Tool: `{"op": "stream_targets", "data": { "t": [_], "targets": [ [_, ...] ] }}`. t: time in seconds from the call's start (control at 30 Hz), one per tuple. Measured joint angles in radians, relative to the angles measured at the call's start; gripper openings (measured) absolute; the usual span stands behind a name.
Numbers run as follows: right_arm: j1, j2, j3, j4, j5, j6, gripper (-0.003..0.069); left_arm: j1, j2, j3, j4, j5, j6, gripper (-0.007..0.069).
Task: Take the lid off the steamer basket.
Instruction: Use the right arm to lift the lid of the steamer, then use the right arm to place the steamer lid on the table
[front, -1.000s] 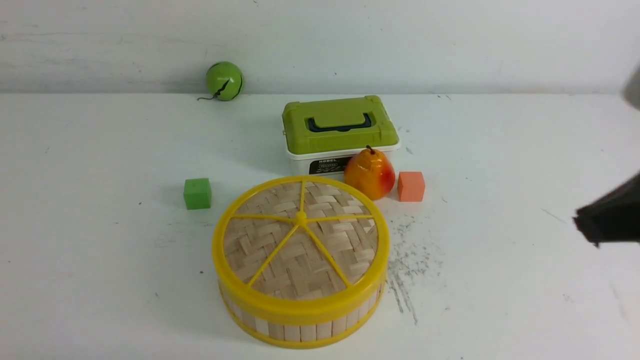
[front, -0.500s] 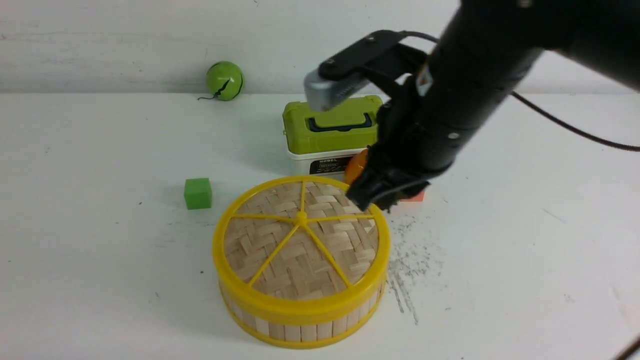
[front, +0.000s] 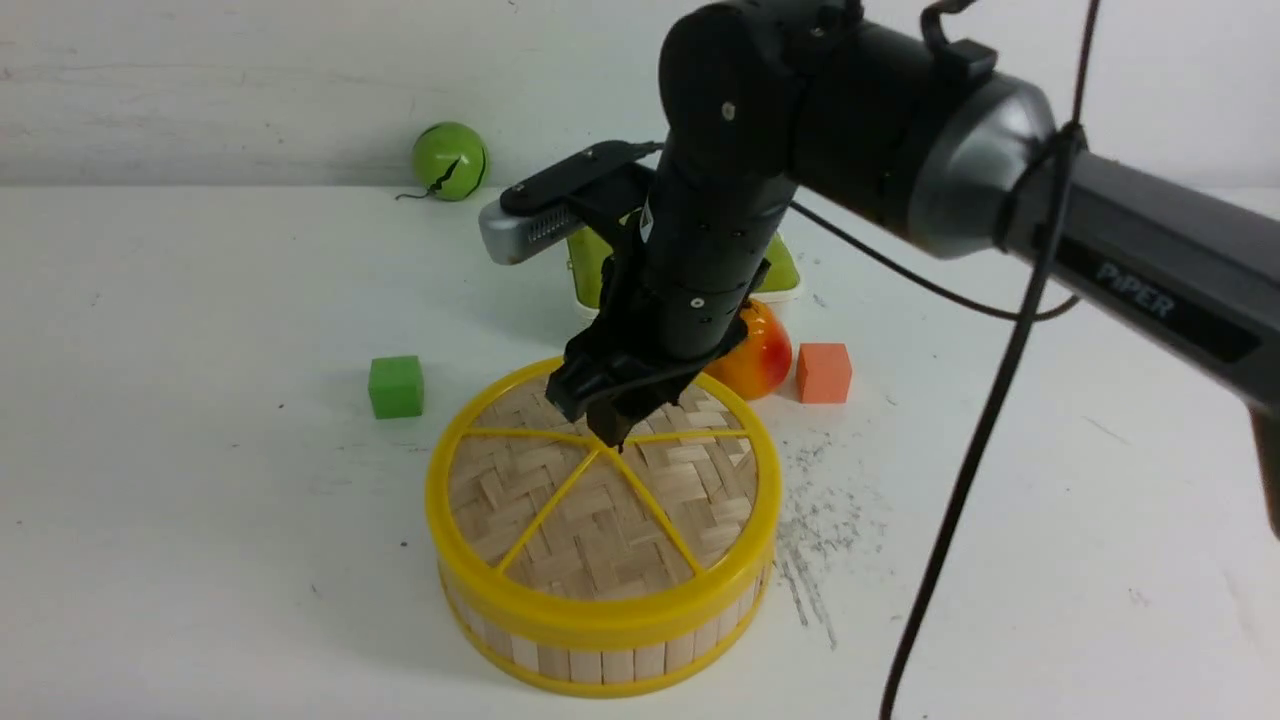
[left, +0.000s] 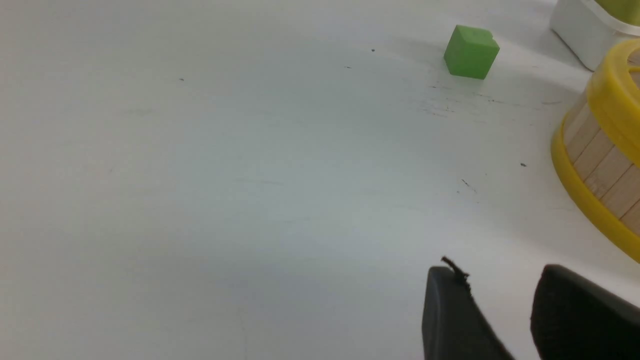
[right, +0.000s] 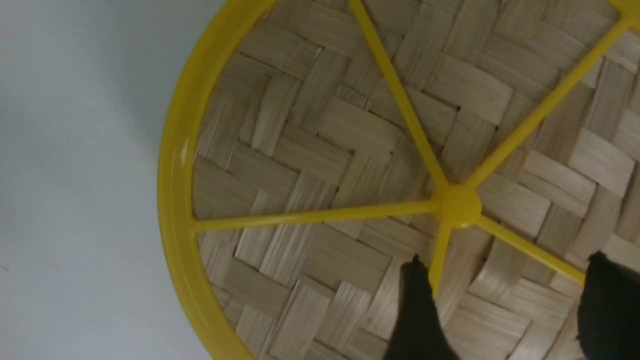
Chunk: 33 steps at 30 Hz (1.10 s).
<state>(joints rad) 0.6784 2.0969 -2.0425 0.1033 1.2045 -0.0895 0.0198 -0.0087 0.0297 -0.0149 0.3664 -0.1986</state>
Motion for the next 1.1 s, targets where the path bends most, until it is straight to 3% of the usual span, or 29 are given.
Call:
{"op": "stream_targets", "data": {
  "t": [0.57,0.8,1.1],
  "targets": [
    [0.0,0.077,-0.005,0.006,-0.1,0.002,0.0323,0.0,0.0,0.0,0.0,0.0,0.0,0.0239],
    [0.0,0.079,-0.032,0.014,-0.068,0.028,0.0099,0.0,0.0,0.0,0.0,0.0,0.0,0.0239],
    [0.0,0.029,-0.204,0.0,0.041,0.029,0.0103,0.0,0.0,0.0,0.0,0.0,0.0,0.0239]
  ]
}}
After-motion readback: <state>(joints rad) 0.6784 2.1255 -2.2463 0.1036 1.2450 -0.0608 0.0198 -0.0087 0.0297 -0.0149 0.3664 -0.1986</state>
